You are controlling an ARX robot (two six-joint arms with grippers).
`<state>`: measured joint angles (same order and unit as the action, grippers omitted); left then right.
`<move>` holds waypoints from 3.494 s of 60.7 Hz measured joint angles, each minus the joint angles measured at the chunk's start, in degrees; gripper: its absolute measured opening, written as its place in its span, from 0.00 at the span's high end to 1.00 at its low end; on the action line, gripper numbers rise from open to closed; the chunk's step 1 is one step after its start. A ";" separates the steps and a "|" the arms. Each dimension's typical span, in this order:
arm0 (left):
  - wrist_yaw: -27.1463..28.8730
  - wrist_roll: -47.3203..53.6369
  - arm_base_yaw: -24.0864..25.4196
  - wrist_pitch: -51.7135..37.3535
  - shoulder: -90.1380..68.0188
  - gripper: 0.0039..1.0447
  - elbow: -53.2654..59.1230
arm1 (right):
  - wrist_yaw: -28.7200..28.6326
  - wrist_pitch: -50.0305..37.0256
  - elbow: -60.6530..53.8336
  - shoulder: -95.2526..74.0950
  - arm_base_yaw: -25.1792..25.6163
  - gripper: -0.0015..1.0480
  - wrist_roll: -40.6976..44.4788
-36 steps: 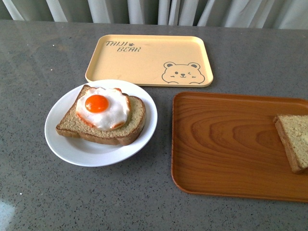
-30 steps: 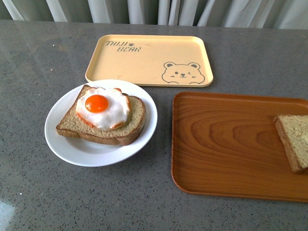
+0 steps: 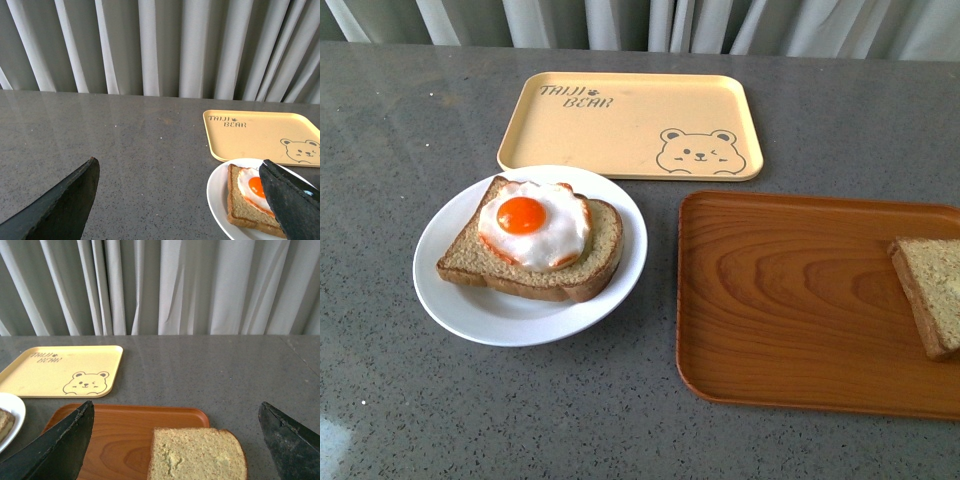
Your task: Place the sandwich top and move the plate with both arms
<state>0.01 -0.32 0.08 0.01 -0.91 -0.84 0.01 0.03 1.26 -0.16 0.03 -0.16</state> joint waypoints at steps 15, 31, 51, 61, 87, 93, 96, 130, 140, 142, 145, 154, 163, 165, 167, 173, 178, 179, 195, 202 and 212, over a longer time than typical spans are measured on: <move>0.00 0.00 0.00 0.00 0.00 0.08 0.00 | 0.00 0.00 0.00 0.00 0.00 0.09 0.00; -0.02 0.02 -0.02 0.00 0.00 0.08 0.00 | -31.74 16.52 10.69 -25.31 16.26 0.09 2.80; 0.00 0.04 -0.02 0.00 0.00 0.08 0.00 | -38.03 -4.70 20.81 -66.12 35.01 0.09 4.96; 0.00 0.04 -0.02 0.00 0.00 0.08 0.00 | -39.45 -3.76 28.35 -82.23 40.74 0.09 6.60; 0.00 0.04 -0.02 0.00 0.00 0.08 0.00 | -39.71 -3.72 34.27 -101.55 43.34 0.09 10.93; 0.00 0.04 -0.02 0.00 0.00 0.08 0.00 | -39.91 -4.87 34.40 -102.97 42.58 0.09 10.69; 0.00 0.04 -0.02 0.00 0.00 0.08 0.00 | -39.91 -5.38 34.40 -103.32 42.14 0.09 10.49; 0.00 0.04 -0.02 0.00 0.00 0.08 0.00 | -39.95 -12.07 34.45 -106.77 36.92 0.09 4.63; 0.00 0.04 -0.02 0.02 0.00 0.08 0.00 | -39.82 -12.48 34.45 -107.06 36.37 0.24 3.45; 0.00 0.04 -0.02 0.00 0.00 0.08 0.00 | -39.82 -12.46 34.45 -107.06 36.35 0.29 3.32; 0.00 0.04 -0.02 0.00 0.00 0.08 0.00 | -39.80 -12.44 34.49 -107.06 36.33 0.36 3.15; 0.00 0.04 -0.02 0.00 0.00 0.08 0.00 | -39.87 -11.63 34.80 -107.06 36.39 0.59 2.75; 0.00 0.04 -0.02 0.00 0.00 0.08 0.00 | -40.98 -9.84 34.97 -105.88 36.85 0.90 2.23; 0.00 0.04 -0.02 0.00 0.02 0.08 0.00 | -41.59 -9.20 35.01 -105.22 37.09 0.95 1.75; 0.00 0.04 -0.02 0.00 0.00 0.08 0.00 | -42.05 -8.66 35.01 -104.48 37.27 0.98 1.42; 0.00 0.04 -0.02 0.00 0.00 0.08 0.00 | -43.56 -7.08 35.19 -102.68 37.62 0.98 0.33; 0.00 0.04 -0.02 0.02 0.00 0.08 0.00 | -45.05 -5.57 35.21 -100.37 37.66 0.98 -0.66; 0.00 0.04 -0.02 0.00 0.00 0.08 0.00 | -45.20 -5.38 35.23 -100.04 37.66 0.98 -0.83; 0.00 0.04 -0.02 0.00 0.02 0.08 0.00 | -49.18 -3.67 34.29 -88.54 33.35 0.98 -9.33; 0.00 0.04 -0.02 0.00 0.02 0.08 0.00 | -48.22 -8.26 31.71 -83.23 26.67 0.98 -16.13; 0.00 0.04 -0.02 0.00 0.00 0.08 0.00 | -39.93 -21.57 29.22 -80.67 9.81 0.98 -32.15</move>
<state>0.01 -0.27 0.05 0.01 -0.91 -0.84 -39.92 -21.54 30.48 -80.84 9.85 -32.32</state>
